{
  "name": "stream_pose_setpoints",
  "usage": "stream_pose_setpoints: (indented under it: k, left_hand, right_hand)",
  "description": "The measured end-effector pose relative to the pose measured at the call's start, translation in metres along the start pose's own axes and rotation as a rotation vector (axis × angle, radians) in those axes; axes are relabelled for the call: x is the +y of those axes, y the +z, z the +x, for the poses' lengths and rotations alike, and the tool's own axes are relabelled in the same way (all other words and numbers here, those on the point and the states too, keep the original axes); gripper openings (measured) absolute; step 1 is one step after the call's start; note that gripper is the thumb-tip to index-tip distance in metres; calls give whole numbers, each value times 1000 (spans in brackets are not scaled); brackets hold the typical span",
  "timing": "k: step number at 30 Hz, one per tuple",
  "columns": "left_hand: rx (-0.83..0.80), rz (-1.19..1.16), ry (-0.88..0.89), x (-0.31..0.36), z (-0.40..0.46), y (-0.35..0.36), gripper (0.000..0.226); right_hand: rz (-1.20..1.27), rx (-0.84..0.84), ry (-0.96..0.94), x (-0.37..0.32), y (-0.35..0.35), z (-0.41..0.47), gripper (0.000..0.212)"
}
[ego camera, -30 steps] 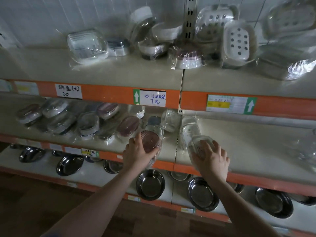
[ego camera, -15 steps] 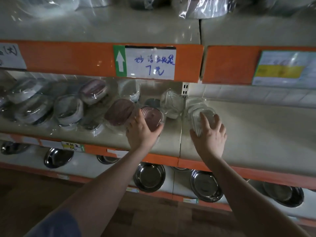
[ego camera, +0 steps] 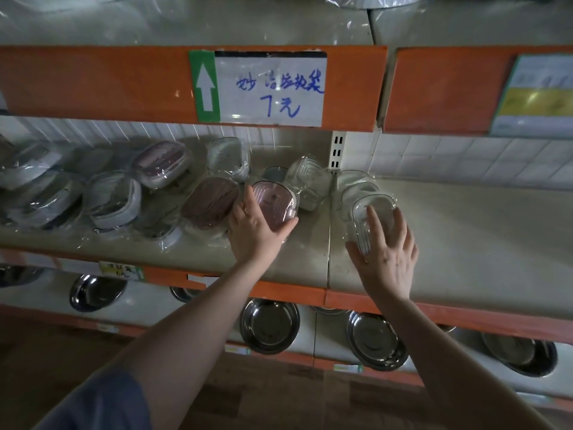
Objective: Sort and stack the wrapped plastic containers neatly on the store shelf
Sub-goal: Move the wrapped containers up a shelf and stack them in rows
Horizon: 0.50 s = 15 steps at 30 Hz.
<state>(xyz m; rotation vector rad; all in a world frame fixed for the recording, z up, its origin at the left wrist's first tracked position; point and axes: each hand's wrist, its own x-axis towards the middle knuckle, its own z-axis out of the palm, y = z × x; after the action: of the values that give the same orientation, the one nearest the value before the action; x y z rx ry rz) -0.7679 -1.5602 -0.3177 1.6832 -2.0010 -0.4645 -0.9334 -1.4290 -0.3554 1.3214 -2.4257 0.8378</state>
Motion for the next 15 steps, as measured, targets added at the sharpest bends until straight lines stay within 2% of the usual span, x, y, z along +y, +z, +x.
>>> stream_pose_setpoints:
  k: [7, 10, 15]
  left_hand:
    - [-54, 52, 98, -17, -45, -3, 108]
    - [-71, 96, 161, -20, -51, -2, 109]
    - [-192, 180, 346, -13, -46, -2, 105]
  right_hand:
    - [49, -48, 67, 3, -9, -30, 88]
    - [57, -86, 65, 4, -11, -34, 86]
    - [72, -147, 3, 19, -18, -30, 83]
